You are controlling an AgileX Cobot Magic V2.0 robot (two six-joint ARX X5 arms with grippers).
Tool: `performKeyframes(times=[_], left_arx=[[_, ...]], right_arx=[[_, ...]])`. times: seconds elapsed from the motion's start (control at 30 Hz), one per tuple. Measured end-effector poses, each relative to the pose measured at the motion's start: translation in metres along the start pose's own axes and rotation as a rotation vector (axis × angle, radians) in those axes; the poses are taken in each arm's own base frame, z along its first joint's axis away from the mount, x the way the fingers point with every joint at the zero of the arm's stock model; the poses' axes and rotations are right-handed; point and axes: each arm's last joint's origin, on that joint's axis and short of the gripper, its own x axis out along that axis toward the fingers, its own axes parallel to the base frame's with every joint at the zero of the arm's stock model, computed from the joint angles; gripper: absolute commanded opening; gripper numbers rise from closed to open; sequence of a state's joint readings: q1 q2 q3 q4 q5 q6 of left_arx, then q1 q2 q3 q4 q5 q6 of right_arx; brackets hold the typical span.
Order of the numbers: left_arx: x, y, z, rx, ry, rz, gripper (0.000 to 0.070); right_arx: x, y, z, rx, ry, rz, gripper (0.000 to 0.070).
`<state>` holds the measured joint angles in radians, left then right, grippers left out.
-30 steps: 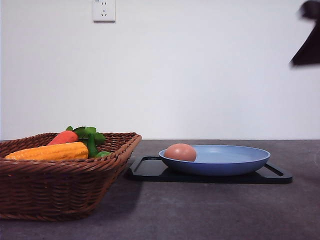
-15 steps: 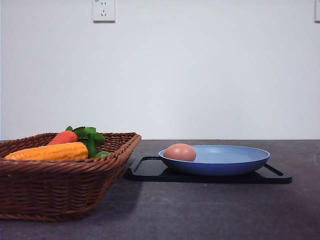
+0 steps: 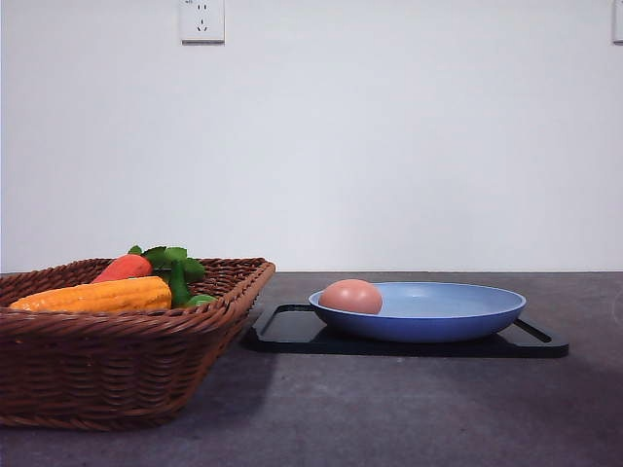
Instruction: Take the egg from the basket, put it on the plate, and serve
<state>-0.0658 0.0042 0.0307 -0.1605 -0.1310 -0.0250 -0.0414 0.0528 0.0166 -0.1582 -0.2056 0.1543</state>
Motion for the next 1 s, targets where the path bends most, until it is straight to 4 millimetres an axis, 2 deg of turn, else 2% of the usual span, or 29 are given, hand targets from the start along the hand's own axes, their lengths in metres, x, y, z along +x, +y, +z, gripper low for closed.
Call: performKeyframes(times=[0.33, 1.0], left_arx=[[0.0, 0.0, 0.0007, -0.001, -0.007, 0.0, 0.0], [0.0, 0.0, 0.0007, -0.001, -0.007, 0.0, 0.0]], right_arx=[[-0.0002, 0.001, 0.0062, -0.003, -0.064, 0.01, 0.0], [-0.0003, 0.0011, 0.0068, -0.004, -0.071, 0.011, 0.0]])
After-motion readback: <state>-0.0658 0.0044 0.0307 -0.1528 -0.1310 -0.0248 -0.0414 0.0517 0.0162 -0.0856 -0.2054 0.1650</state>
